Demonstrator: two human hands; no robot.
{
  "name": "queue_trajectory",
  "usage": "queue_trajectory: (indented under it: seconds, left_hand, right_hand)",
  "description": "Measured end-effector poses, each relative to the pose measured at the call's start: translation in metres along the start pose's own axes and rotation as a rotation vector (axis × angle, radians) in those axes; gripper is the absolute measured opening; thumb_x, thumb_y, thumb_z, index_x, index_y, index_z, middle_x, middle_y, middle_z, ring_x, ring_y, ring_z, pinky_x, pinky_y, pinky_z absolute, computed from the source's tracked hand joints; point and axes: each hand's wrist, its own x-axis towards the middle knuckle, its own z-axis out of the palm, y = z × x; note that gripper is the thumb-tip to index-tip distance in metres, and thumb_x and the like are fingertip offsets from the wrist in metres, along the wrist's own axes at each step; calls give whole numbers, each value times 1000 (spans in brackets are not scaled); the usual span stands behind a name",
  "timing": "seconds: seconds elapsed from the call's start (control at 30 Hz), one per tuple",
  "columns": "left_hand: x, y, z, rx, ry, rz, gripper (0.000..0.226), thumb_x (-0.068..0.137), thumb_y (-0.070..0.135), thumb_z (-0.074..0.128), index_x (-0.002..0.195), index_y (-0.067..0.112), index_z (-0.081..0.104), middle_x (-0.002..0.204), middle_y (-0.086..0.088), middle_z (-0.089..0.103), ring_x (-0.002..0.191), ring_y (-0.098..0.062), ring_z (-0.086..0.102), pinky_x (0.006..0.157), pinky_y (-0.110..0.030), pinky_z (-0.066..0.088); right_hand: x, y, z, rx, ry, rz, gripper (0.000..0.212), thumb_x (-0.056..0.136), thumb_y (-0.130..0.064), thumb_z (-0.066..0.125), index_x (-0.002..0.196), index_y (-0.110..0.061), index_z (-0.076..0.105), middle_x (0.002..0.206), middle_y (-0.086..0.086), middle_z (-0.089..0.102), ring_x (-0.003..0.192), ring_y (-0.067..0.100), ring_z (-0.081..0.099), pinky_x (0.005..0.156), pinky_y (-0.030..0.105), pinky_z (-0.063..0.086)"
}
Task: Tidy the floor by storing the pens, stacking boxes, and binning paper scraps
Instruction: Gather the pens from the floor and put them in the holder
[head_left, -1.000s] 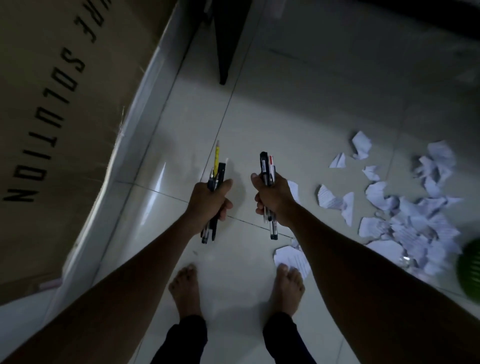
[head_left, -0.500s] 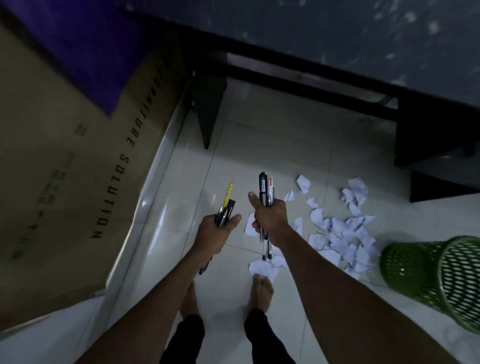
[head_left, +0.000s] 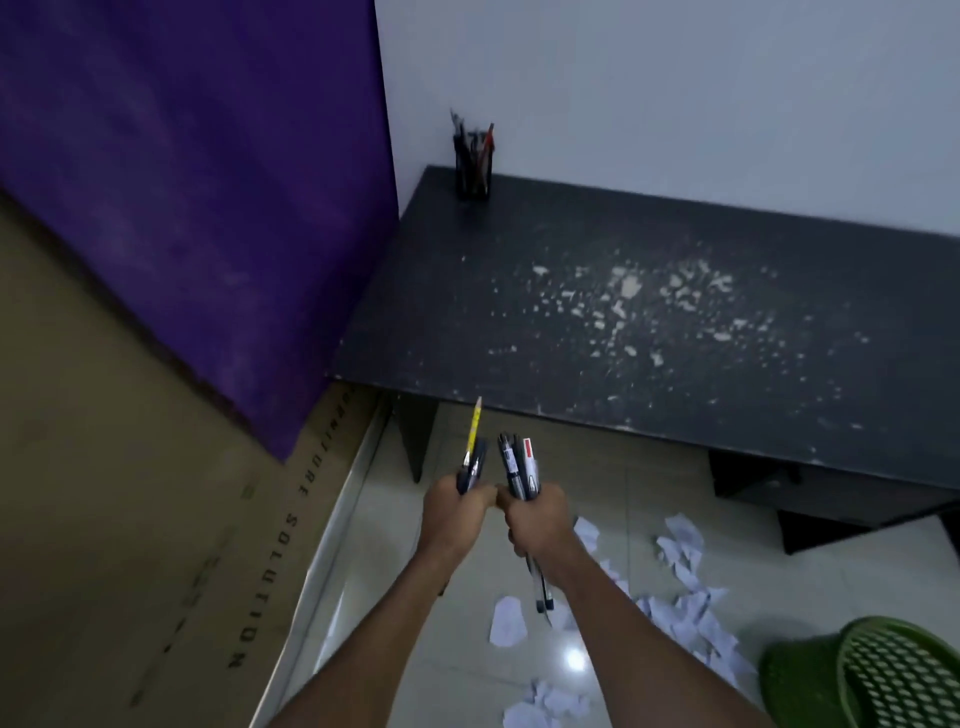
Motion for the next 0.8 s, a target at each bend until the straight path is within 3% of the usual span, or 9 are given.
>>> queue_trajectory:
  seconds: [0.17,0.3,0.4,0.5,0.8]
  left_hand:
    - [10,73,-5,52,25,91,12,84,16,54,72,18,51,58,1,45,55,-18,42,53,-28,31]
    - [17,131,-8,-70,-14,184,19,98,18,47,79,14,46,58,-2,42,46,-14,39,43,-25,32]
    - [25,169,-10,-160,62,233,16,99,20,47,87,10,45,57,-5,42,42,-15,39,38,-23,34]
    - [35,200,-14,-159,141,303,25,94,31,56,79,12,49,50,-1,45,39,-15,41,38,-25,35]
    - [106,256,-35,-135,144,357,27,97,34,50,82,11,51,55,-2,54,38,-14,43,40,-25,37]
  right_hand:
    - [2,-64,-26,27,40,-96,40,81,-25,73,59,-17,40,51,8,35,39,16,31,40,23,27]
    - [15,-123,-44,72,130,-222,40,83,-24,73,56,-16,44,51,6,41,46,17,39,44,24,33]
    - [24,-167,-57,127,148,-270,39,86,-27,70,58,-14,47,47,3,43,36,15,41,36,19,34]
    - [33,-206,-68,173,141,-295,40,90,-32,65,61,-12,44,44,7,43,28,12,39,32,16,33]
    - [88,-276,-58,238,190,-315,42,87,-41,66,71,-8,47,48,9,45,32,15,42,34,20,36]
